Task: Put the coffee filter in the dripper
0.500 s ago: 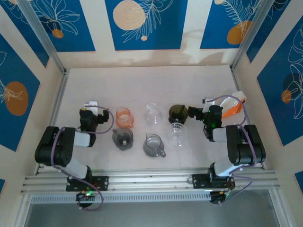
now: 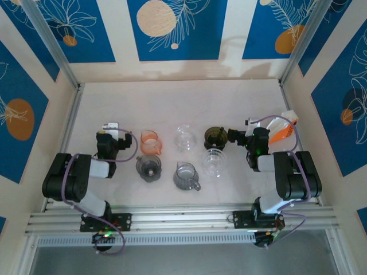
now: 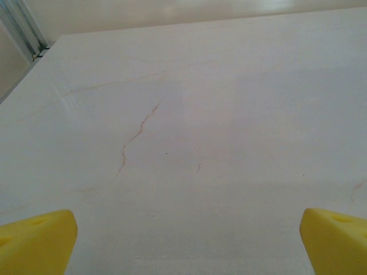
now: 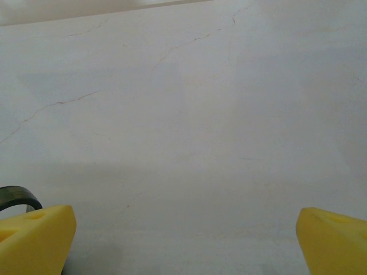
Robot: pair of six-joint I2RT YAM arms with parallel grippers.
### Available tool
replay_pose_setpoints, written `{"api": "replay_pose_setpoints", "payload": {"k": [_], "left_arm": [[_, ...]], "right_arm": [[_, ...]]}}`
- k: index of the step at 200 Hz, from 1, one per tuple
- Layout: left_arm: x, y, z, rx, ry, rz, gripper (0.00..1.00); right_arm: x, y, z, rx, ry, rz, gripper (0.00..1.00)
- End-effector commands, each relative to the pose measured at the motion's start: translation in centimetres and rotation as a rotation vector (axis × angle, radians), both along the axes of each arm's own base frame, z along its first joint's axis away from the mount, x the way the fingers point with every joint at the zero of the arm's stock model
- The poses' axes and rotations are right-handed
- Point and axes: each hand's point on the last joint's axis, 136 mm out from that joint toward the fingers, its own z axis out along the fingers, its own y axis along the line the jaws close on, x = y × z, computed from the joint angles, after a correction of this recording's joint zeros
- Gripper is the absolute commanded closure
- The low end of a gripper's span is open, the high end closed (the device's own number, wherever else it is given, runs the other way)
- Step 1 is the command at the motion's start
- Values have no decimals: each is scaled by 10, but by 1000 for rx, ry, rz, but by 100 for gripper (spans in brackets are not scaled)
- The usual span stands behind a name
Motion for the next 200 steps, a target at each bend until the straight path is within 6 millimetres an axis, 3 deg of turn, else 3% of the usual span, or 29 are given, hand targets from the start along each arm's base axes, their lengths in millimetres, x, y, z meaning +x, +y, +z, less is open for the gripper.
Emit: {"api": "replay_pose_setpoints", "payload": {"k": [1,200], "left_arm": [[6,0,9,15,-25,3,0],[8,-2,8,12,-18,-12,0]], "right_arm": [[8,2,15,-12,-48,16,1],[9,1,15,0,-41,19,1]]}}
